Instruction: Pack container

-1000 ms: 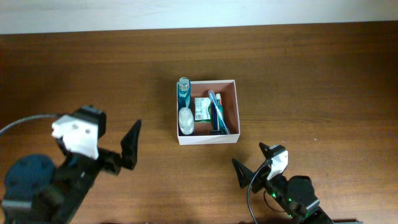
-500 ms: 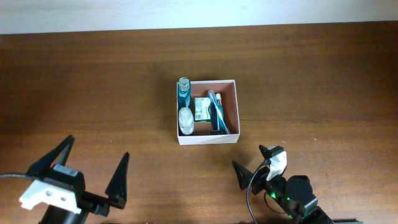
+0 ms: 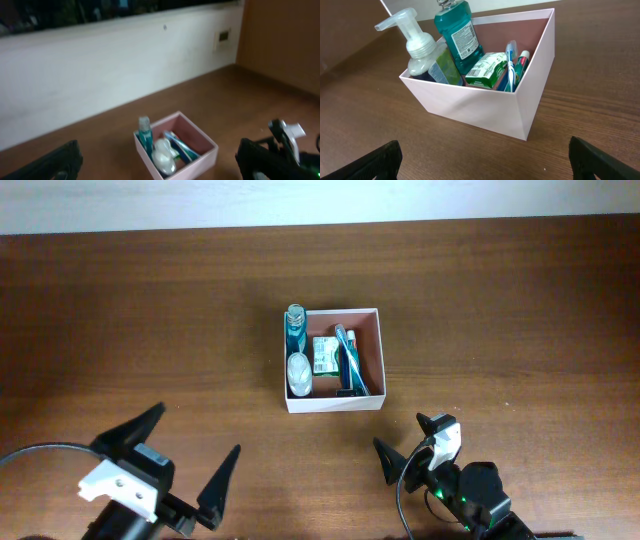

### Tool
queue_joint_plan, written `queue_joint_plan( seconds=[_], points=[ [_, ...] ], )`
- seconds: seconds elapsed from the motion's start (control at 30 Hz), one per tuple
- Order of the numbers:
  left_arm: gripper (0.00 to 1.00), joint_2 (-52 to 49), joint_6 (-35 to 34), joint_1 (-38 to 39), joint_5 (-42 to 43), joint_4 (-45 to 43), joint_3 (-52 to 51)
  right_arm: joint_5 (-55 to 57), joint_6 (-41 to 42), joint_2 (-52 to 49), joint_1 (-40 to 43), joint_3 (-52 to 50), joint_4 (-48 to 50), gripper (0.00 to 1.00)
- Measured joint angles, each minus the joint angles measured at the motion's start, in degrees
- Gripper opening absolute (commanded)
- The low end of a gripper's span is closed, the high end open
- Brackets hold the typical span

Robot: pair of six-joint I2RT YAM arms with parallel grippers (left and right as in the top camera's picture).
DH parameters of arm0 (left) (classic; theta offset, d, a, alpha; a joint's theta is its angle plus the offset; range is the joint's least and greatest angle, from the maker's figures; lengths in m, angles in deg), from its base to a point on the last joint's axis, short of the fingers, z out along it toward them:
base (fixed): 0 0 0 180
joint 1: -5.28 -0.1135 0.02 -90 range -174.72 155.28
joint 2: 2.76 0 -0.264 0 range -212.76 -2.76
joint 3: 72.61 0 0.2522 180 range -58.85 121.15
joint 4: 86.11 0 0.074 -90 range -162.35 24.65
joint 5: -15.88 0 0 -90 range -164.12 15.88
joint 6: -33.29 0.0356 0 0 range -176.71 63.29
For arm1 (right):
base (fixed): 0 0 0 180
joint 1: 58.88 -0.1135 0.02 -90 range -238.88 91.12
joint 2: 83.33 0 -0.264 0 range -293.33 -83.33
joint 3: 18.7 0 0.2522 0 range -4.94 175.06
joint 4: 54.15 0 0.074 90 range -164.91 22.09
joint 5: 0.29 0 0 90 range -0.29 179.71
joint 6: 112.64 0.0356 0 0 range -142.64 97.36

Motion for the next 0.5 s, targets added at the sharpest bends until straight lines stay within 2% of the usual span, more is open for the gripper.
queue_joint_plan(
  seconds=[0.17, 0.3, 0.5],
  points=[
    [1.00, 1.2, 0.2, 0.0, 0.7, 3.7, -0.4, 0.0, -0.1, 0.0, 0.0, 0.0, 0.0, 0.98],
    [1.00, 7.2, 0.2, 0.0, 0.5, 4.2, -0.7, 0.0, -0.1, 0.0, 0.0, 0.0, 0.0, 0.99],
    [1.00, 17.2, 0.2, 0.0, -4.5, 6.5, -0.4, 0.0, 0.0, 0.0, 0.0, 0.0, 0.0, 0.98]
  ],
)
